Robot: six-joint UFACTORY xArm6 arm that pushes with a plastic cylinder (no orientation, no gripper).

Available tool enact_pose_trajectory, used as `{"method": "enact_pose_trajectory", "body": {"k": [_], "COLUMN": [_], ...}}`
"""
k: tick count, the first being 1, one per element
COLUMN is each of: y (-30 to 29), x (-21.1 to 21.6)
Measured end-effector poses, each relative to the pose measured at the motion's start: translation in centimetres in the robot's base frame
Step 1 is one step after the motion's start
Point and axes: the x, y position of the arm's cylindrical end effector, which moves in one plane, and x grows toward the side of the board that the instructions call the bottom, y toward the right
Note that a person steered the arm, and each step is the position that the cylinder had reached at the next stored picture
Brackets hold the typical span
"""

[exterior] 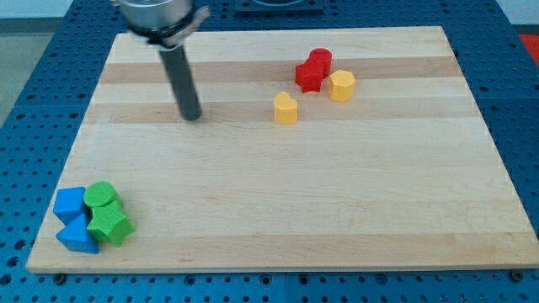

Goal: Push yellow heart towards botto right of the board

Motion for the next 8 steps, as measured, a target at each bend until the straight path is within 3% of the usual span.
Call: {"method": "enact_pose_trajectory", "body": {"k": [2,4,5,7,8], "y": [15.1,18.7,20.8,25.9,25.9], "x": [-0.2,-2.3,-0.5,7.7,8.4]}}
